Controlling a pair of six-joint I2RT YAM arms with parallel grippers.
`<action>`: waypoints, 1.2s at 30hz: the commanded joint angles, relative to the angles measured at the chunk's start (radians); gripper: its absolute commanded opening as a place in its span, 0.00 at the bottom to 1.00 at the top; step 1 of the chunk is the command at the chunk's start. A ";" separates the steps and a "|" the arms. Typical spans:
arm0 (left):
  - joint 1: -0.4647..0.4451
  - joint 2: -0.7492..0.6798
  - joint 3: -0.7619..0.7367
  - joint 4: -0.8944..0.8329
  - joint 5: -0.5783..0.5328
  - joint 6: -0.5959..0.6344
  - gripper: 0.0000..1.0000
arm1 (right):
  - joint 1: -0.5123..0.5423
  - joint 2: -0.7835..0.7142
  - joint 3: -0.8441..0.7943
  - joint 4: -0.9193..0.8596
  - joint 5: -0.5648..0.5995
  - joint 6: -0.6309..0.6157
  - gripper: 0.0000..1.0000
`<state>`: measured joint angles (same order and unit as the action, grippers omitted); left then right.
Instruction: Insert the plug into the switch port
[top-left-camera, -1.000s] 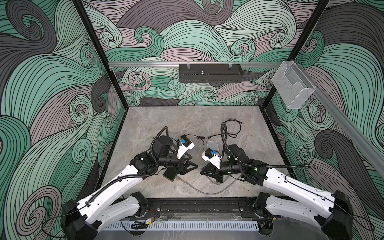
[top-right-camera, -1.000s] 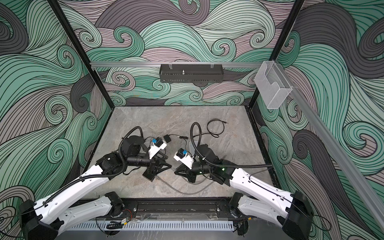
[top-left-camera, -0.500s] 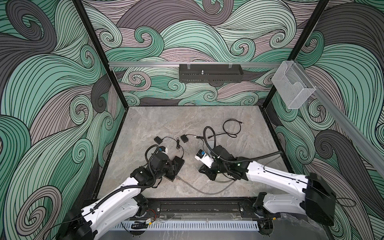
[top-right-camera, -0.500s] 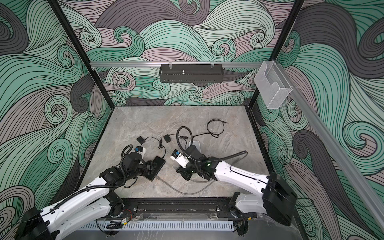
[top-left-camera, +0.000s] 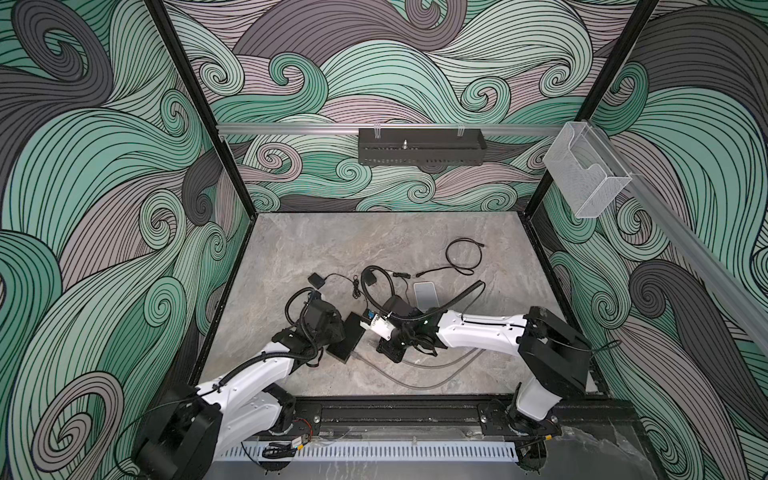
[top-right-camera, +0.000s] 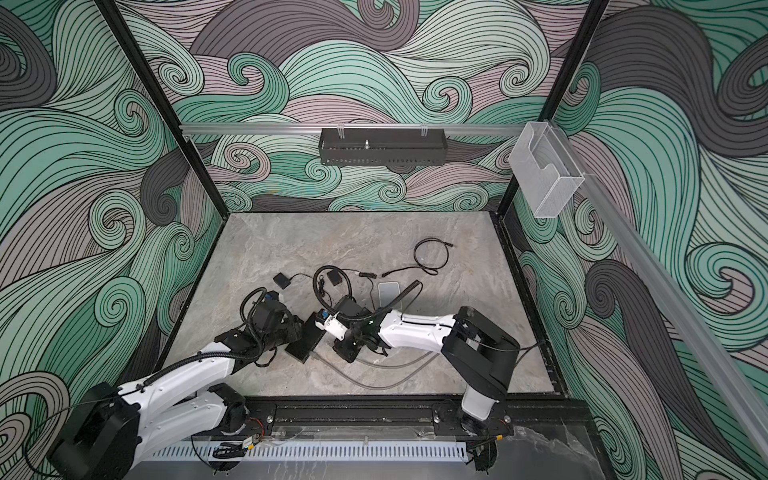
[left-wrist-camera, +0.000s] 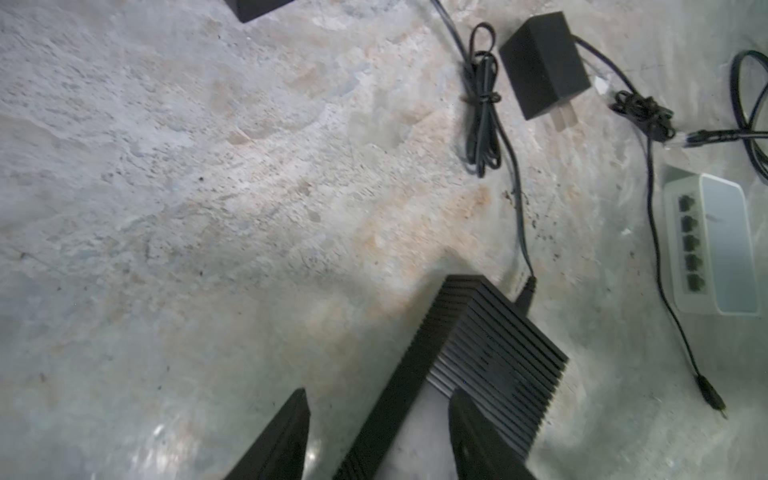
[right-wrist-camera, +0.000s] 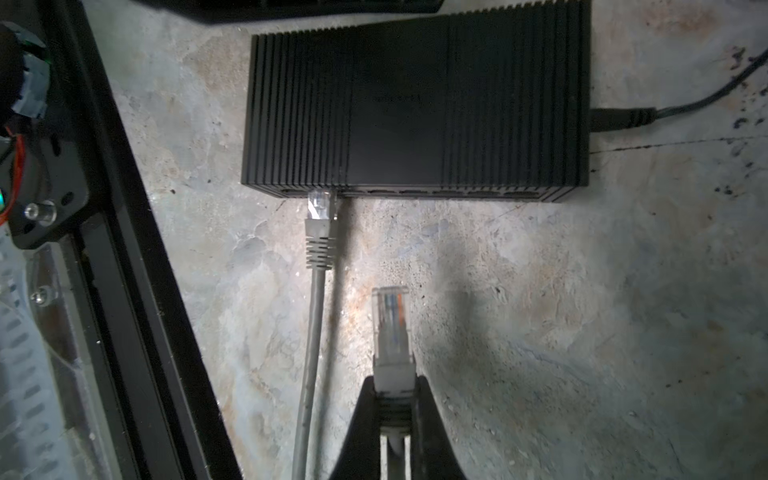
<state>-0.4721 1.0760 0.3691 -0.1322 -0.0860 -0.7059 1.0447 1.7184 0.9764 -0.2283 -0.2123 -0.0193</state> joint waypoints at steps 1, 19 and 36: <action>0.067 0.059 0.010 0.101 0.172 0.073 0.57 | 0.011 0.038 0.039 -0.001 0.077 -0.012 0.00; 0.102 0.143 0.017 0.152 0.325 0.158 0.45 | 0.032 0.209 0.182 -0.023 0.186 0.015 0.00; 0.104 0.174 0.011 0.180 0.417 0.192 0.40 | 0.033 0.200 0.232 -0.033 0.239 0.009 0.00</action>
<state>-0.3668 1.2362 0.3752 0.0448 0.2611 -0.5396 1.0740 1.9175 1.1706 -0.2874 -0.0132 -0.0101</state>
